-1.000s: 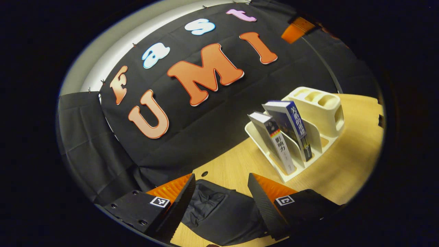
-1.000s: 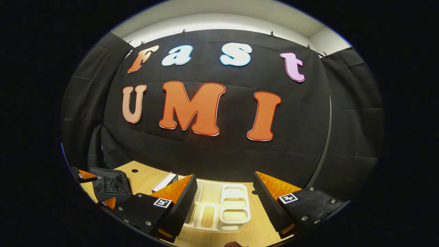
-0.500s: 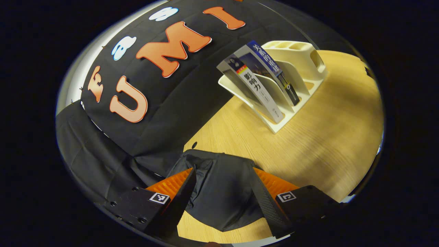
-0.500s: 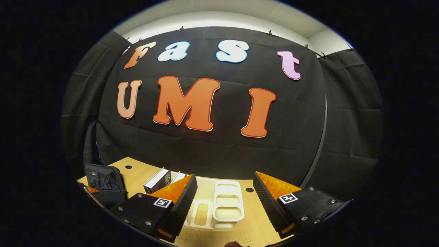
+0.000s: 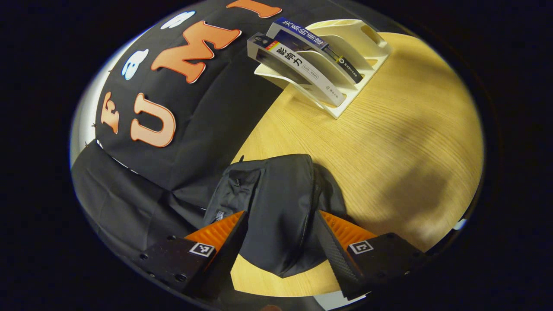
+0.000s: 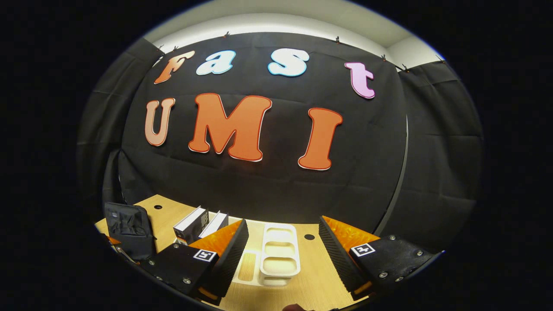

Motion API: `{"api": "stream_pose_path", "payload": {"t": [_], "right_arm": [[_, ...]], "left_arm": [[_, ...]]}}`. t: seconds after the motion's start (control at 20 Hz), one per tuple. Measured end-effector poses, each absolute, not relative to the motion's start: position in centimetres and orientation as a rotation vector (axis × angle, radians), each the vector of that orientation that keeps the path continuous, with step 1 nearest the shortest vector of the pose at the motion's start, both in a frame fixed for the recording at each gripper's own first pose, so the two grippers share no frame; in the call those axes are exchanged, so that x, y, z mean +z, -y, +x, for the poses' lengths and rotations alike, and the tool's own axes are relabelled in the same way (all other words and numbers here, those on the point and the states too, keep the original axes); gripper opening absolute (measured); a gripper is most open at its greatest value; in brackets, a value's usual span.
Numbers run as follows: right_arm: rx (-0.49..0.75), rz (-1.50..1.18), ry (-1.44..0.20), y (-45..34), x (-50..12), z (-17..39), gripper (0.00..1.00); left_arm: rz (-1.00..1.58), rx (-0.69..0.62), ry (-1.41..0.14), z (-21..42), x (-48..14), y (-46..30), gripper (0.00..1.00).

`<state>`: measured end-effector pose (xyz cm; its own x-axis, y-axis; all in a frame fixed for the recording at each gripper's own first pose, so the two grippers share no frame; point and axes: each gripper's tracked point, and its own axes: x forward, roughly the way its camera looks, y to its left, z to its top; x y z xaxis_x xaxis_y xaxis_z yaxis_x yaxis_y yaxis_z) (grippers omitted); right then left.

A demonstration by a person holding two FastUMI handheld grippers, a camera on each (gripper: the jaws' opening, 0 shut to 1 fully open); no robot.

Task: Open the schoolbag, grab two books from the bookshelf and put them into the schoolbag.

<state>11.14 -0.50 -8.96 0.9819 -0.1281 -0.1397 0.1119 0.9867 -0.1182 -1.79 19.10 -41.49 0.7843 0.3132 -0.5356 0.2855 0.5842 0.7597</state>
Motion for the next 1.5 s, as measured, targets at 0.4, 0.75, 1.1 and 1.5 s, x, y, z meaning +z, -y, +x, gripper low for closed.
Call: {"api": "stream_pose_path", "payload": {"t": [0.4,0.75,1.1,1.5], "right_arm": [[-0.136,-0.110,-0.140,2.7,-9.2,11.0,0.97],[-0.157,-0.087,-0.160,4.8,-10.2,11.4,0.97],[-0.143,-0.090,-0.150,4.9,-10.0,12.3,0.97],[-0.029,-0.113,-0.197,4.3,-11.4,12.7,0.97]], "left_arm": [[0.988,0.072,-0.782,-0.4,-43.2,-19.3,0.95],[1.122,0.107,-0.759,0.2,-42.8,-20.1,0.90],[1.117,0.082,-0.787,4.8,-42.1,-22.3,0.65],[0.935,0.039,-0.883,7.9,-37.8,-22.9,0.09]]}}
